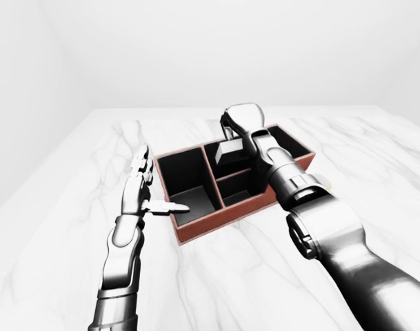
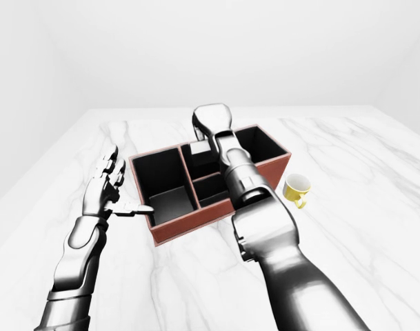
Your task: Pick up the book and place it in the front compartment of the caddy.
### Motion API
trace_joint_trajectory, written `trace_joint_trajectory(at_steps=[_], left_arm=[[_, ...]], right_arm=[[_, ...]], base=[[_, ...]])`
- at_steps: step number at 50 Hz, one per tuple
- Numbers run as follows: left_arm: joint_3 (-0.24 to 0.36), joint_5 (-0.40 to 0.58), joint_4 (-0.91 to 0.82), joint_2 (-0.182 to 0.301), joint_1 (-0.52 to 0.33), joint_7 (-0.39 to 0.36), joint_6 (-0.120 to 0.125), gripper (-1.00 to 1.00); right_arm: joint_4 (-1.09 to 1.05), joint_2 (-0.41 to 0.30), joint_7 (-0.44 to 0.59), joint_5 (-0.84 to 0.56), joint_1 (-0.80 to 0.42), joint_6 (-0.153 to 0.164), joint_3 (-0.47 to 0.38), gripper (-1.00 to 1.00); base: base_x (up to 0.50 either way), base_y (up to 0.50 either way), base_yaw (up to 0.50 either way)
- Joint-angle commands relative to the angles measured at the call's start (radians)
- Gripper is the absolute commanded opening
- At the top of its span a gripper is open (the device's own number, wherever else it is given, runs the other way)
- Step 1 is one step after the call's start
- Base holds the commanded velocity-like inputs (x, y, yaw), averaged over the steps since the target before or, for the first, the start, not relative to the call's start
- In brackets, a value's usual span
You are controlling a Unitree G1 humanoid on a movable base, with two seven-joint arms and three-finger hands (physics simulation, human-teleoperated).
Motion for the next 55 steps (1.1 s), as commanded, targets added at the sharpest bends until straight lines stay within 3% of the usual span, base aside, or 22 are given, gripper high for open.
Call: trace_joint_trajectory(at_steps=[1, 23, 55], left_arm=[[0.002, -0.008, -0.002, 0.001, 0.003, -0.004, 0.0, 1.0], [0.016, -0.012, -0.142, 0.005, 0.032, -0.011, 0.0, 1.0], [0.029, -0.026, -0.116, 0.003, 0.05, -0.014, 0.0, 1.0]], right_arm=[[-0.002, 0.006, -0.04, -0.025, -0.012, 0.0, -0.021, -1.0], [0.022, 0.007, -0.069, -0.052, 0.0, 0.0, -0.033, -1.0], [0.04, 0.021, -0.142, -0.115, -0.008, 0.0, -0.043, -1.0]], base=[[0.0, 0.0, 0.0], [0.0, 0.0, 0.0], [0.0, 0.0, 0.0]])
